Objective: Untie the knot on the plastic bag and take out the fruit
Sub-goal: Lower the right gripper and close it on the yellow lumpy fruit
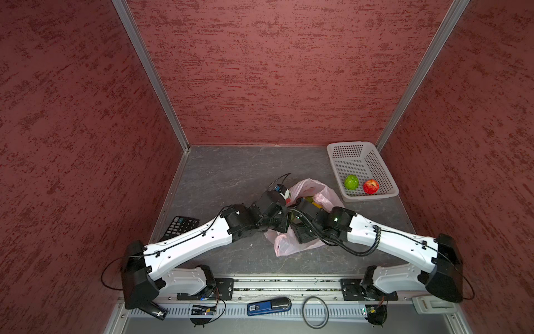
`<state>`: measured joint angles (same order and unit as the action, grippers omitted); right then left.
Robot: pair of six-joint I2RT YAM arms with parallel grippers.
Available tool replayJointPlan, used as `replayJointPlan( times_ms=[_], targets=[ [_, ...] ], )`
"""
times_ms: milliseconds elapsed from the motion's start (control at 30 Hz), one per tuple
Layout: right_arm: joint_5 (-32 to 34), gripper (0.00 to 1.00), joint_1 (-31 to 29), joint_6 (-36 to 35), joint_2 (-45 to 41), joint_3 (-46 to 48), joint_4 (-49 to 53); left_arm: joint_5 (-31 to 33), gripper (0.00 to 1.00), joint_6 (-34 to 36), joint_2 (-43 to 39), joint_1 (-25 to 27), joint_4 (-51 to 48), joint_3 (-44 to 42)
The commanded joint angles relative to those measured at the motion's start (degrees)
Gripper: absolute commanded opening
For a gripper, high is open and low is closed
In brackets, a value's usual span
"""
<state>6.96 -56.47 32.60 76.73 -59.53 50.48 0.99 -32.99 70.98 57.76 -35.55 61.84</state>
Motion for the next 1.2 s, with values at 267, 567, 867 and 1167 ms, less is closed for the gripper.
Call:
replayJointPlan(
  times_ms=[267,567,867,1167],
  targets=[
    [-2.5,0.7,10.6,2.9,3.4,4.4,-11.5,0.0,0.0,-1.0,-0.8,0.5,1.6,-0.7],
    [7.3,0.74,16.6,11.6,5.7,5.7,-19.6,0.5,0.0,-0.5,1.5,5.1,4.3,-3.0],
    [11.0,0.82,18.6,15.7,9.1,7.4,-22.2,0.5,0.0,-0.1,2.9,5.6,5.7,-3.2],
    [11.4,0.89,19.9,14.3,13.3,8.5,-27.2,-0.3,0.0,0.1,3.6,5.5,6.1,-3.2]
  ],
)
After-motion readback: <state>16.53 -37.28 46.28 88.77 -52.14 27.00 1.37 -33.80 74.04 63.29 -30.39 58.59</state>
